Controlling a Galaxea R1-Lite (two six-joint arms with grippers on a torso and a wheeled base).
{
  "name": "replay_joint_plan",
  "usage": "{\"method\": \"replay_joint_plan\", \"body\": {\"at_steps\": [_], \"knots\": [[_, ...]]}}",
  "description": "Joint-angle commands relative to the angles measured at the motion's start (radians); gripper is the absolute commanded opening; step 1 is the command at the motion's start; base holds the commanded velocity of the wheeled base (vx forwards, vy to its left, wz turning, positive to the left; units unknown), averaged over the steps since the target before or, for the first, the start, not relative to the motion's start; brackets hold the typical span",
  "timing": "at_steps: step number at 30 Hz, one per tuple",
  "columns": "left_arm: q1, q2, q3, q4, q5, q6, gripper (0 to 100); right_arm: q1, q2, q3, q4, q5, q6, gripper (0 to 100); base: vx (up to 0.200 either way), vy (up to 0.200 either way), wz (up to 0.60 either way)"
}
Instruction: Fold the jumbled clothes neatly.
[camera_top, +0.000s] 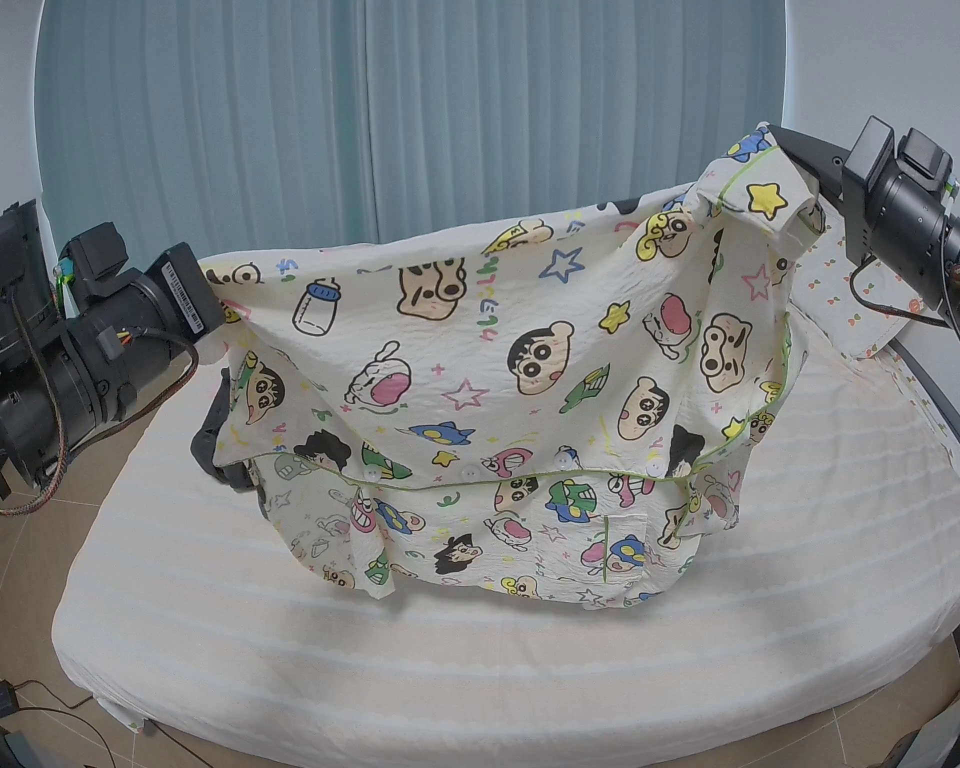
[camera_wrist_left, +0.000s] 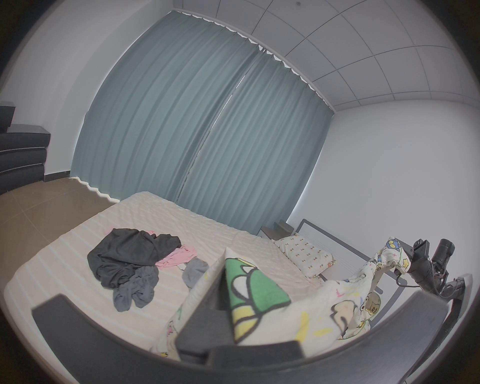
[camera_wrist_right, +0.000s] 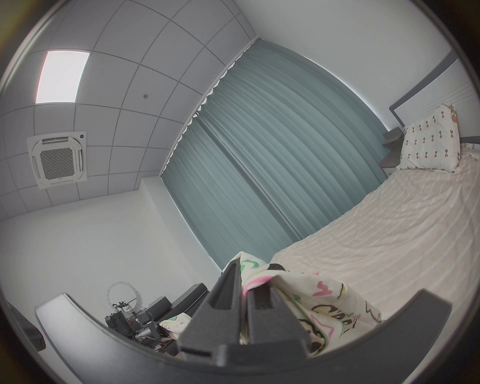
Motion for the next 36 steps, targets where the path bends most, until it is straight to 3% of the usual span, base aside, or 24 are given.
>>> {"method": "replay_joint_plan", "body": {"at_steps": [1,30,36], "knots": [[-0.042,0.009,-0.012,0.000,0.026,0.000,0,-0.021,-0.003,-0.011,0.000,0.002,-0.001,0,0.000,-0.200,0.00],[-0.048,0.046,-0.026,0.000,0.034,-0.002,0,-0.055,-0.008,-0.022,0.003,0.024,0.001,0,0.000,-0.200,0.00],[-0.048,0.045,-0.016,0.000,0.034,-0.002,0,-0.057,-0.009,-0.009,0.008,0.022,0.002,0,0.000,0.000,0.00]]}}
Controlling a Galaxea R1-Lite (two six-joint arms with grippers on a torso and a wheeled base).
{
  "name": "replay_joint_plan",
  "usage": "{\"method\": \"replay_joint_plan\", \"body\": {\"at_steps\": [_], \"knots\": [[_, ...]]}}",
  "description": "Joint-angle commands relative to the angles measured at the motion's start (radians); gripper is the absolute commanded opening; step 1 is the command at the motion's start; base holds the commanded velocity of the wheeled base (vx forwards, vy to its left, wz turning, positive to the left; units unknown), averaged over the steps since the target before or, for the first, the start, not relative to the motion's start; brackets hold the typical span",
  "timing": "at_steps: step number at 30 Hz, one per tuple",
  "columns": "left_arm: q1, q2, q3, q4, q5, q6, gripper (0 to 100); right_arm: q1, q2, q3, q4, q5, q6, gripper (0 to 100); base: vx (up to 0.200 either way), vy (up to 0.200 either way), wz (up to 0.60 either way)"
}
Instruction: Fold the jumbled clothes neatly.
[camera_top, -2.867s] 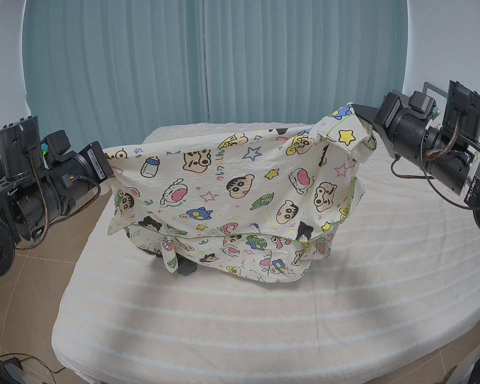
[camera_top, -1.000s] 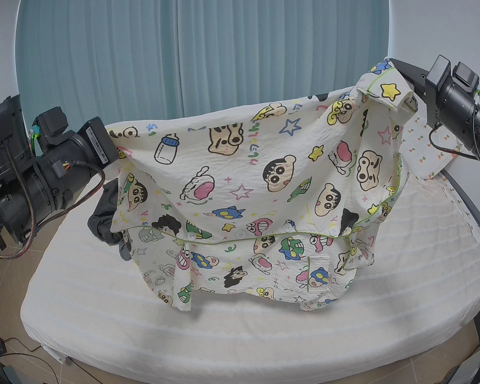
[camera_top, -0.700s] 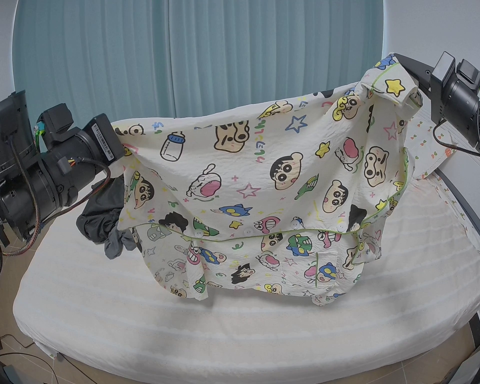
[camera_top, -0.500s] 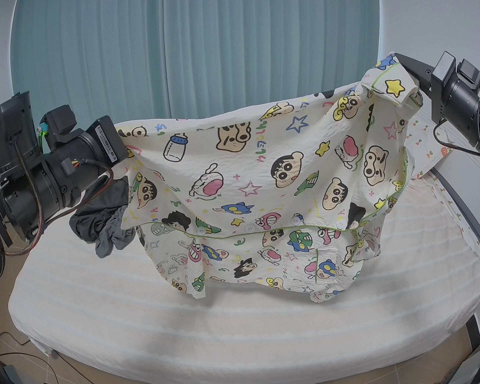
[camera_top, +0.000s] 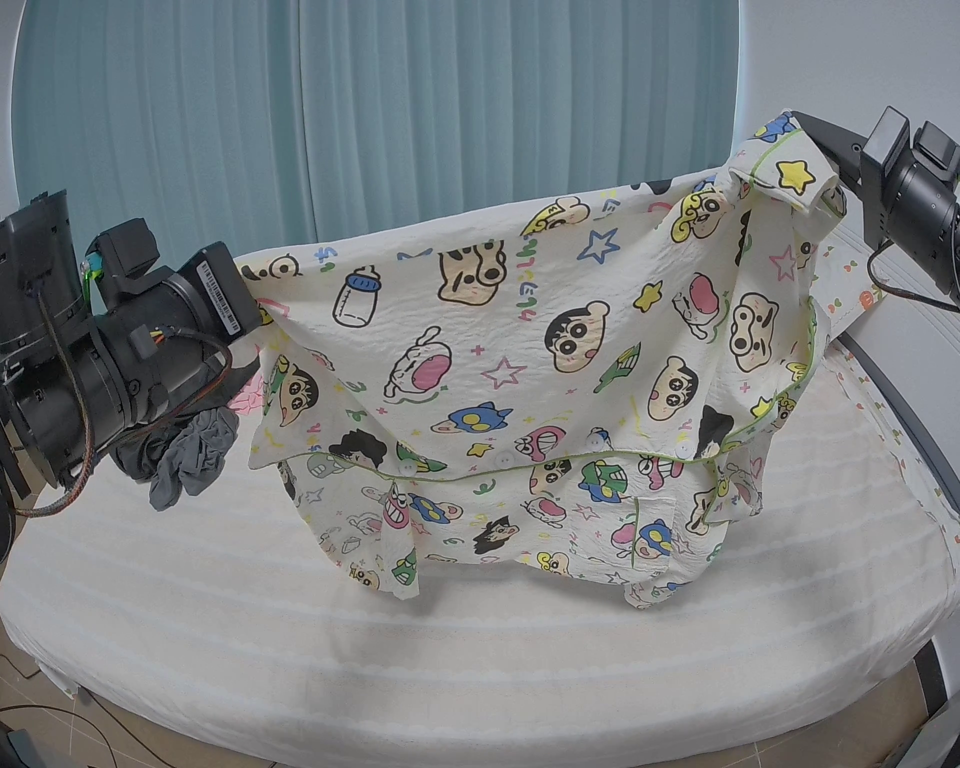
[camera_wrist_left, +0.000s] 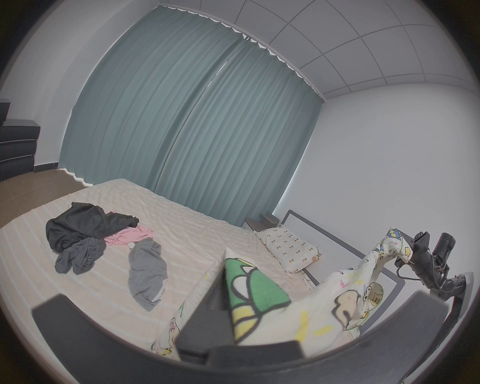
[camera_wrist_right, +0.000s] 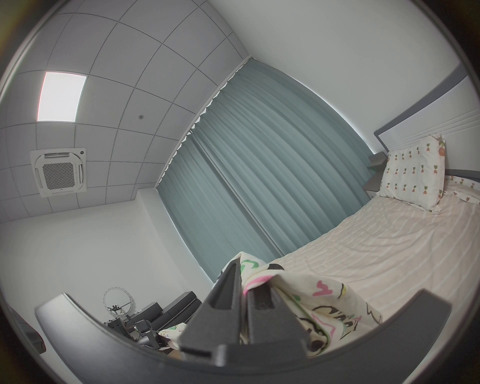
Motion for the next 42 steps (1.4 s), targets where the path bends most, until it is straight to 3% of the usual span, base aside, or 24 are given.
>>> {"method": "replay_joint_plan", "body": {"at_steps": [1,6,27,36,42], "knots": [[0.001,0.001,0.002,-0.001,0.001,-0.002,0,0.000,0.000,0.013,0.000,0.000,-0.001,0,0.000,0.000,0.00],[0.001,0.000,0.002,0.001,0.001,-0.025,0,0.000,-0.006,0.032,-0.002,0.000,-0.001,0,0.000,0.000,0.00],[-0.012,0.053,0.011,-0.001,0.012,-0.048,0,0.004,0.003,0.078,-0.006,0.024,0.001,0,-0.200,0.000,0.00],[-0.035,0.043,0.022,0.001,0.019,-0.048,0,0.014,-0.038,0.101,-0.003,0.029,-0.001,0,0.000,0.000,0.00],[-0.061,0.021,0.079,0.004,0.021,-0.050,0,0.014,-0.107,0.204,-0.003,0.101,-0.003,0,0.000,0.000,0.00]]}}
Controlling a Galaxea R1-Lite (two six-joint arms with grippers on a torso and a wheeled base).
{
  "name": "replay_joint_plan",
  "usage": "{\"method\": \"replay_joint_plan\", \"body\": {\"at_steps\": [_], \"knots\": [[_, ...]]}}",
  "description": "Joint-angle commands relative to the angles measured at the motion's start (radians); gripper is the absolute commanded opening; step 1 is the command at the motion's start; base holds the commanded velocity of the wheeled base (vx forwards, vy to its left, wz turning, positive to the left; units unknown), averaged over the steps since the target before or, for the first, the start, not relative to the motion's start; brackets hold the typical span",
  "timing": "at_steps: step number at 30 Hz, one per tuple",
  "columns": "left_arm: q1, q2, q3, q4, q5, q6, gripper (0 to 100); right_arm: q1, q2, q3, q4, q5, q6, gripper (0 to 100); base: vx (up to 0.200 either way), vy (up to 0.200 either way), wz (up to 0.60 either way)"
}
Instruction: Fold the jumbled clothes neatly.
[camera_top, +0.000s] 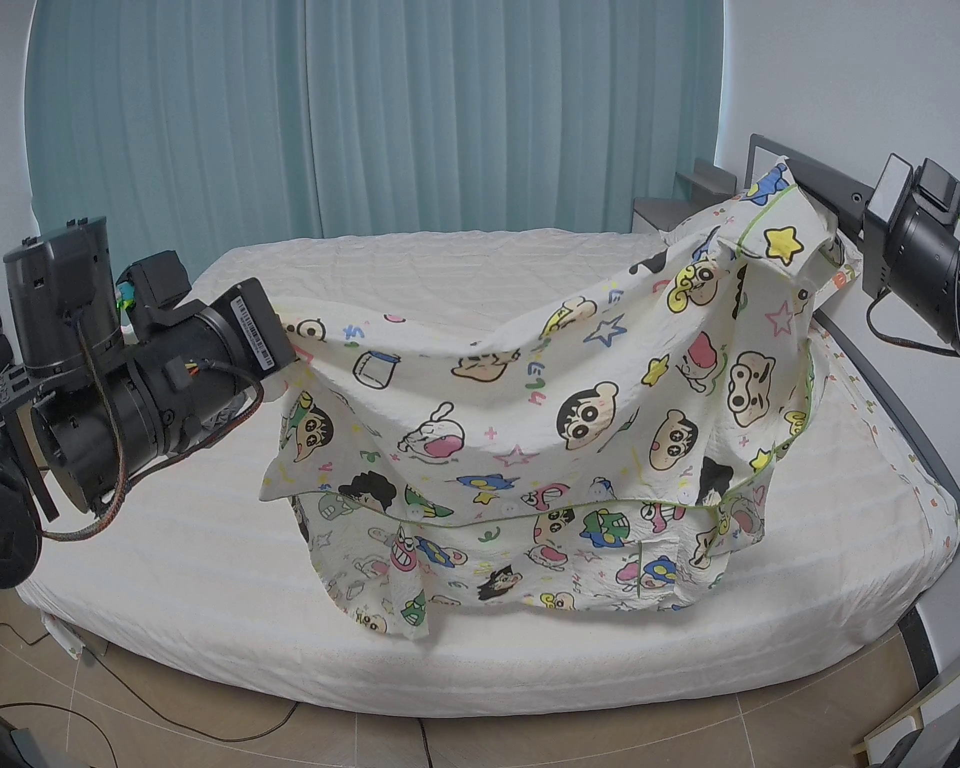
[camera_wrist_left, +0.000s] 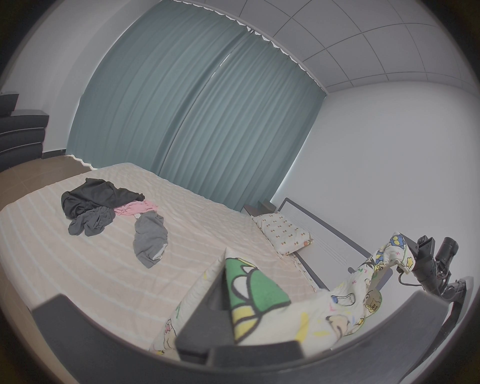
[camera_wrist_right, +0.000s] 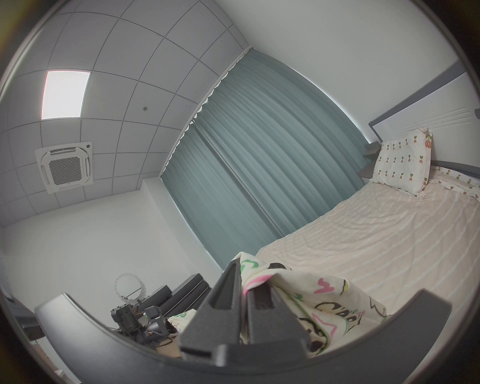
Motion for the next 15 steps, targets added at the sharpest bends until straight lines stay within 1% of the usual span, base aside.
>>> {"method": "replay_joint_plan", "body": {"at_steps": [1,5,6,11,12,15], "knots": [[-0.022,-0.021,0.049,0.000,0.001,-0.001,0,0.000,-0.062,0.074,0.000,0.041,-0.001,0,0.000,0.000,0.00],[-0.025,-0.037,0.069,0.001,0.001,-0.002,0,0.000,-0.087,0.104,0.001,0.066,-0.001,0,0.000,0.000,0.00],[-0.035,-0.060,0.081,0.006,0.001,-0.004,0,0.002,-0.121,0.131,0.003,0.098,-0.003,0,0.000,0.000,0.00],[-0.069,-0.107,0.129,0.009,0.002,-0.030,0,0.003,-0.193,0.173,0.009,0.167,-0.001,0,0.000,0.000,0.00],[-0.075,-0.113,0.152,0.008,0.002,-0.030,0,0.003,-0.210,0.207,0.007,0.186,-0.001,0,0.000,0.000,0.00],[-0.083,-0.112,0.166,0.008,0.001,-0.031,0,0.002,-0.216,0.236,0.006,0.204,-0.001,0,0.000,0.000,0.00]]}}
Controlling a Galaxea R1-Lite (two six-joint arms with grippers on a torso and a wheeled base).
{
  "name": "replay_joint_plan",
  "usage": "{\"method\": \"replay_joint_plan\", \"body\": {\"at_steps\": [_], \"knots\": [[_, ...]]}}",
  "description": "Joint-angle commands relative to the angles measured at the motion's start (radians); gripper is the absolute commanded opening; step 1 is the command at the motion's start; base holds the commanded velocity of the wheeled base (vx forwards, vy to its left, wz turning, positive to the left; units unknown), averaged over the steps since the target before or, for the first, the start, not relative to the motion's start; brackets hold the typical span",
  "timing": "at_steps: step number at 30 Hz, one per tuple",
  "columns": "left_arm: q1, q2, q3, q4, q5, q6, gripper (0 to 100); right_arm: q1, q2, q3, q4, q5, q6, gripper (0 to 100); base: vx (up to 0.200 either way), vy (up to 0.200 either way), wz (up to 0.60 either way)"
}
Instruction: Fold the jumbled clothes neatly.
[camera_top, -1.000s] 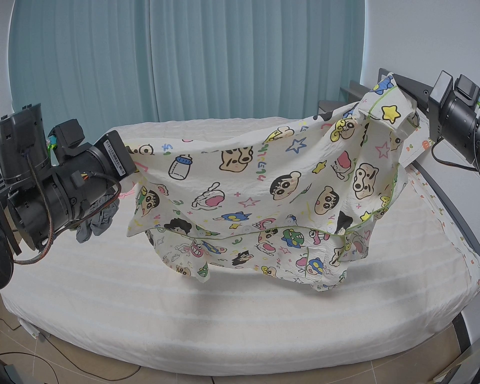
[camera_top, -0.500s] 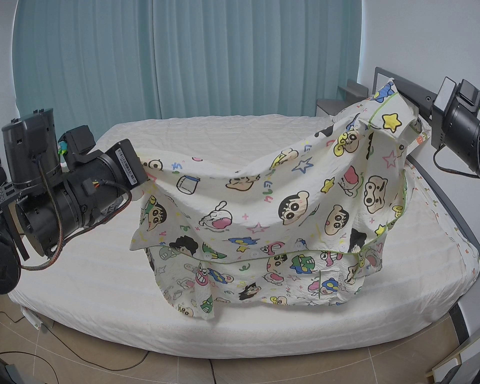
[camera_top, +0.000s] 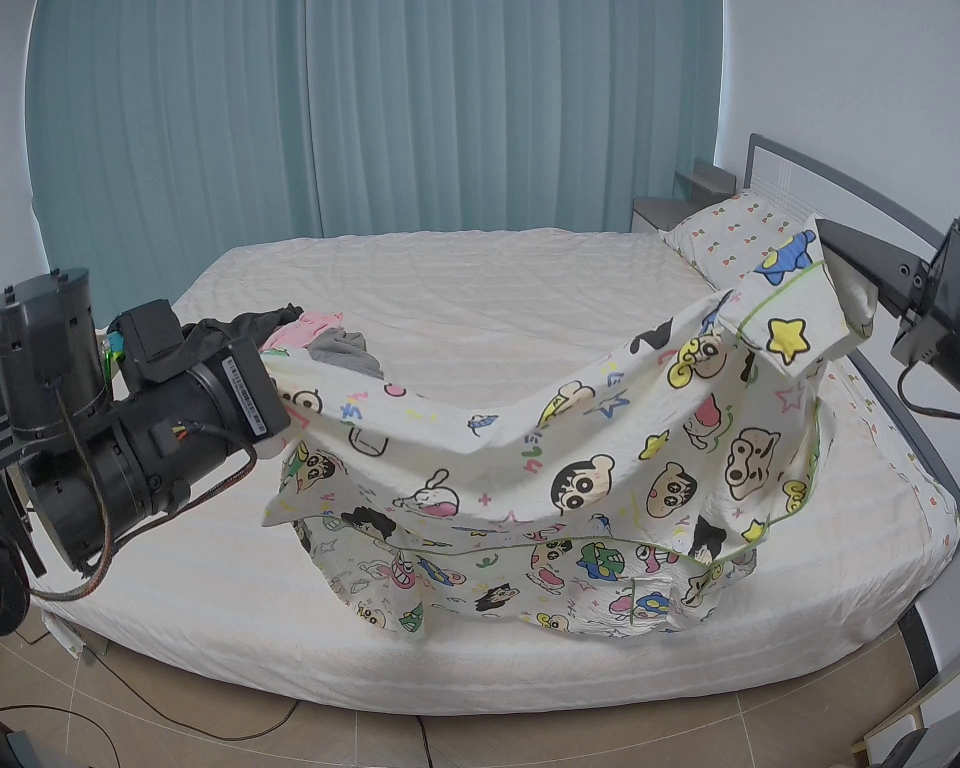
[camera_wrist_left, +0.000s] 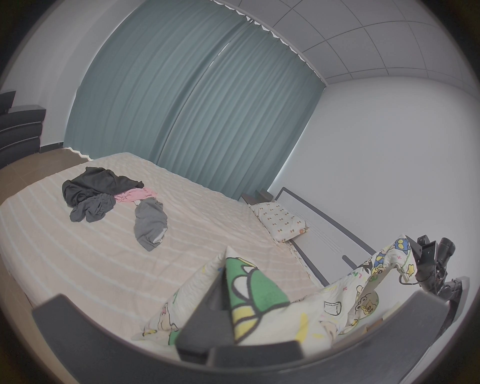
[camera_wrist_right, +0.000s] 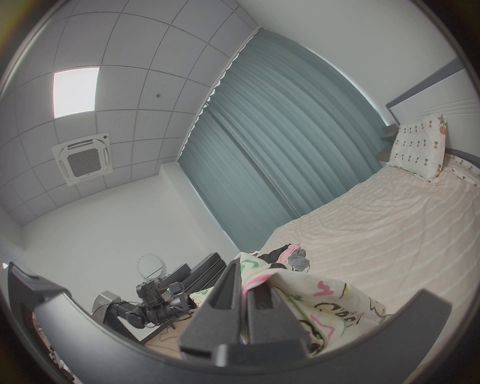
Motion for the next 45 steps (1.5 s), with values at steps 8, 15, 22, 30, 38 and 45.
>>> {"method": "replay_joint_plan", "body": {"at_steps": [8,15,22,30,38,45], "knots": [[-0.027,-0.028,0.047,-0.001,-0.001,-0.024,0,0.002,-0.069,0.094,-0.001,0.090,0.000,0,-0.200,0.000,0.00],[-0.046,-0.032,0.089,-0.001,-0.001,-0.025,0,0.040,-0.069,0.110,-0.001,0.093,0.000,0,-0.114,0.000,0.00],[-0.044,-0.015,0.061,-0.005,-0.001,-0.025,0,0.048,-0.037,0.062,-0.007,0.091,0.008,0,0.000,0.000,0.00],[-0.046,-0.029,0.083,0.001,-0.001,-0.027,0,0.057,-0.057,0.068,-0.001,0.099,0.011,0,0.000,0.000,0.00],[-0.024,0.110,0.057,-0.013,-0.005,-0.041,0,-0.001,0.104,0.059,-0.040,0.097,0.011,0,0.000,0.000,0.00],[0.034,0.271,-0.081,-0.011,-0.002,-0.116,0,-0.046,0.284,0.016,-0.196,0.088,0.009,0,0.000,0.000,0.00]]}}
